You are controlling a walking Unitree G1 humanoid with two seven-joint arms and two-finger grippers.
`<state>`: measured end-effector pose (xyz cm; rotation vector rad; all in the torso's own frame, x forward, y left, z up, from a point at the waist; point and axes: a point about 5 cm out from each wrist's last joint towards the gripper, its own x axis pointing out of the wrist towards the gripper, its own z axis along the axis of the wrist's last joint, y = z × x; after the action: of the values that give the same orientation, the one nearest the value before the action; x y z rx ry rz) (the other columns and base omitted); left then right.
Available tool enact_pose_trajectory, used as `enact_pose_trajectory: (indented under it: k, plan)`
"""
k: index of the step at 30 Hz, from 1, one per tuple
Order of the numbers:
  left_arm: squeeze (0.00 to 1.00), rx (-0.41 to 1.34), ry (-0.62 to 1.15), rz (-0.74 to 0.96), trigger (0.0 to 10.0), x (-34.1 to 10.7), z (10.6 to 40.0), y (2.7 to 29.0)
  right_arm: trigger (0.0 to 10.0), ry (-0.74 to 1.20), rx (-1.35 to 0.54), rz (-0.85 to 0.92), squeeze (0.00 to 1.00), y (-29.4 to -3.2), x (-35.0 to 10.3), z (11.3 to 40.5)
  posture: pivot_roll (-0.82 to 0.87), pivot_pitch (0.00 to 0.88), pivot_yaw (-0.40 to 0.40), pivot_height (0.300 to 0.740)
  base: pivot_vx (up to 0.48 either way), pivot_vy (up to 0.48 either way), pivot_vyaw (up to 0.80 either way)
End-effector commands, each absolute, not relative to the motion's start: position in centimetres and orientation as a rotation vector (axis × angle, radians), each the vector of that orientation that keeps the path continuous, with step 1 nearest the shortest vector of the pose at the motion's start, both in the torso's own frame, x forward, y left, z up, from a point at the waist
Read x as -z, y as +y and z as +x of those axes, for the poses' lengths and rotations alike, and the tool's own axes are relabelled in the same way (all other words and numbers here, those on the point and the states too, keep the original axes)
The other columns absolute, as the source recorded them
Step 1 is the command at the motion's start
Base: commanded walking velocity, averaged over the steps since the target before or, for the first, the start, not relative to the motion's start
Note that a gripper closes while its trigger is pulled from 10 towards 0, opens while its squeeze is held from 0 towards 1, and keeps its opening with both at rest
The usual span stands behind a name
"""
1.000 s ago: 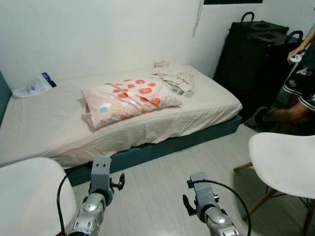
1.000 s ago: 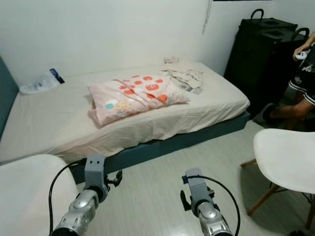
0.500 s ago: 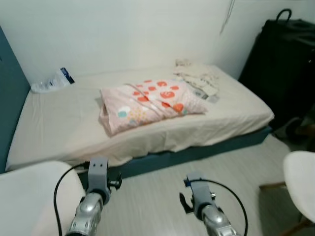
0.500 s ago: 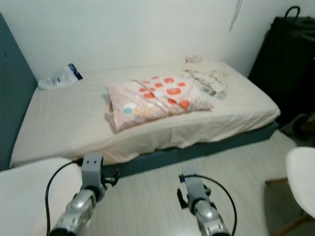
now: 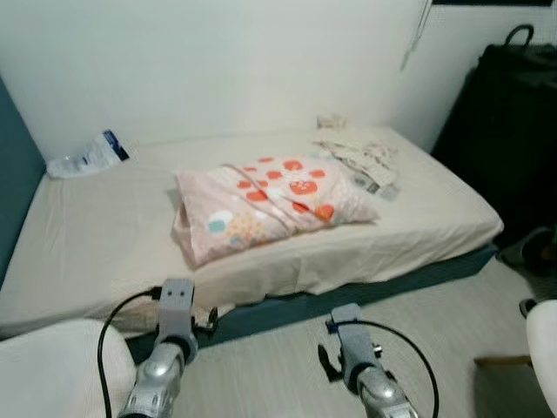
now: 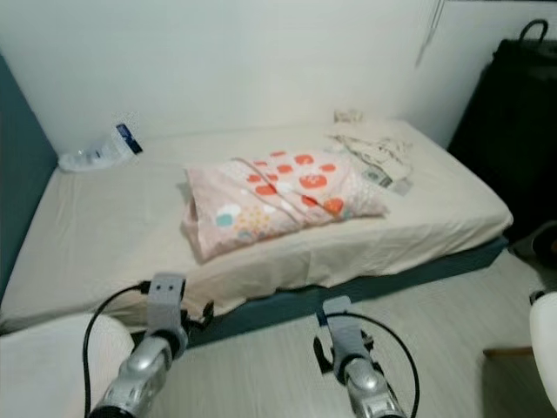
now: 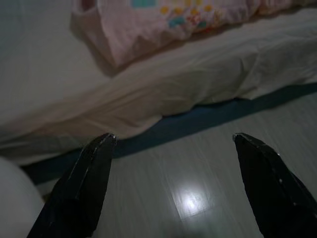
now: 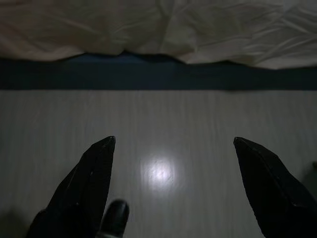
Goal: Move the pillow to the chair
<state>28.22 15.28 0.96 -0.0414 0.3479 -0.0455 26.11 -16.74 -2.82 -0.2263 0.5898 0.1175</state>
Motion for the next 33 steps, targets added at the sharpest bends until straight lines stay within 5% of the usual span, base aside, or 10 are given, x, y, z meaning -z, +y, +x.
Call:
enact_pose_trajectory:
  k: [1,33]
  plan:
    - [0.00,0.063,0.355,-0.037,10.0,-0.87,28.17,14.80,10.0,0.598,-0.111,-0.217,0.00,-16.80,2.97,25.92,0.06,0.039,-0.022,0.740,0.386,0.000,0.00]
    - [0.00,0.081,0.350,-0.025,10.0,-1.02,28.38,14.67,10.0,0.569,-0.105,-0.182,0.00,-16.55,2.57,26.36,0.07,0.014,-0.017,0.740,0.380,0.000,0.00]
